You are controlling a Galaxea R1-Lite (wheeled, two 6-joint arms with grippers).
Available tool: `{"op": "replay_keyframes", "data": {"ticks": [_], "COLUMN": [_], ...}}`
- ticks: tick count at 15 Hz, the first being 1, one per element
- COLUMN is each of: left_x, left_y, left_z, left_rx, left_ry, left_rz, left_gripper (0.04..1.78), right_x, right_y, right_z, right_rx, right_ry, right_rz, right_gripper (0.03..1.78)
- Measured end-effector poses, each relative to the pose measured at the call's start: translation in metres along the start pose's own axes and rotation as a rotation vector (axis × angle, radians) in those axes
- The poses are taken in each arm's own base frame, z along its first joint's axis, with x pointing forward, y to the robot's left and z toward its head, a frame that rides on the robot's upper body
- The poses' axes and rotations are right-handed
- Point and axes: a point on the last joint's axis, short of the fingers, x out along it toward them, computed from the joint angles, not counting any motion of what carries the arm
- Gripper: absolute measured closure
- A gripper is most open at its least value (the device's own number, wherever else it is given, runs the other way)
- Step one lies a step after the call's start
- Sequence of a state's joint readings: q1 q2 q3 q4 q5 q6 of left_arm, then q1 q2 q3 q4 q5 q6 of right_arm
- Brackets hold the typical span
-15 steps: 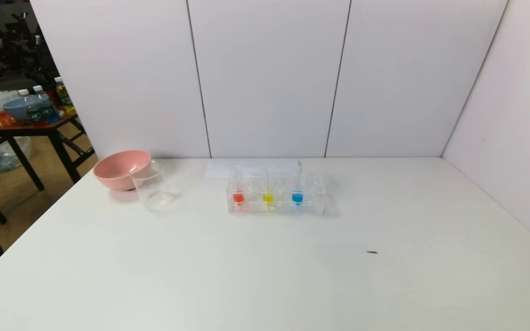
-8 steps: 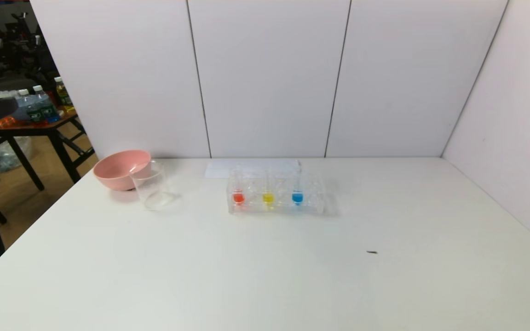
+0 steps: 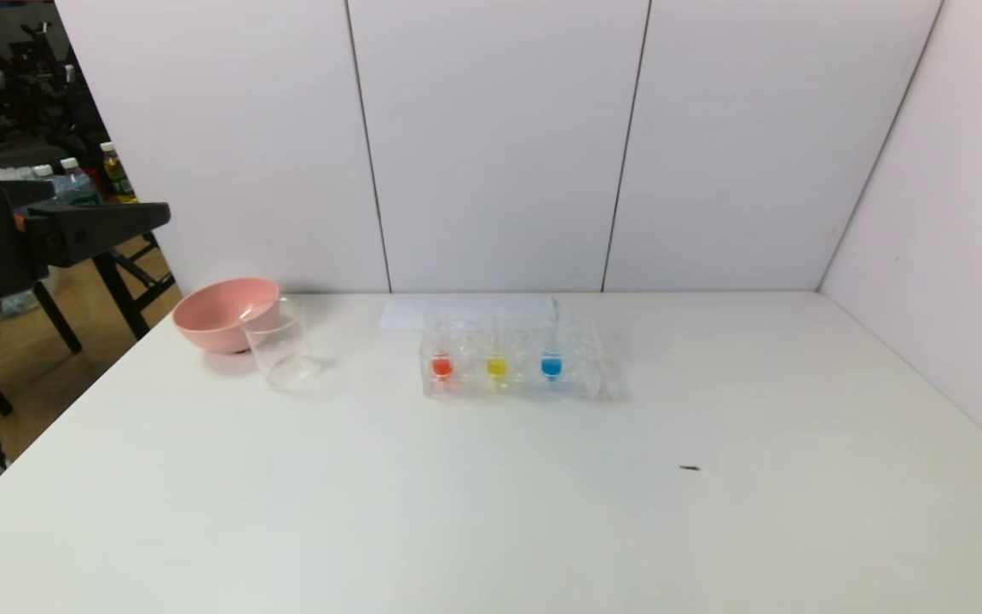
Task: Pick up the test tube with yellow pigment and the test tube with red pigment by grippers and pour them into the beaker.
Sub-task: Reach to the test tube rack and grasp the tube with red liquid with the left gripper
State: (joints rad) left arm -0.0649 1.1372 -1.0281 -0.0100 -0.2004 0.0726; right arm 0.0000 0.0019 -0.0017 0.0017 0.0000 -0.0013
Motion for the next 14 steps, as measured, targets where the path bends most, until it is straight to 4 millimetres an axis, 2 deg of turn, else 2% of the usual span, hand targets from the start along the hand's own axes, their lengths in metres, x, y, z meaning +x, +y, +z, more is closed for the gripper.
{"op": "replay_keyframes", "data": {"ticks": [14], "left_x": [0.078], "left_y": [0.004], "left_z": [-0.025], "left_rx": [-0.051], "left_ry": [0.063], "left_rz": [-0.041], "left_gripper": [0.06], "right_x": [0.000], "right_y": [0.000], "right_z": [0.000], "right_rx": [0.000], "right_ry": [0.000], "right_rz": [0.000], "right_gripper": [0.11]}}
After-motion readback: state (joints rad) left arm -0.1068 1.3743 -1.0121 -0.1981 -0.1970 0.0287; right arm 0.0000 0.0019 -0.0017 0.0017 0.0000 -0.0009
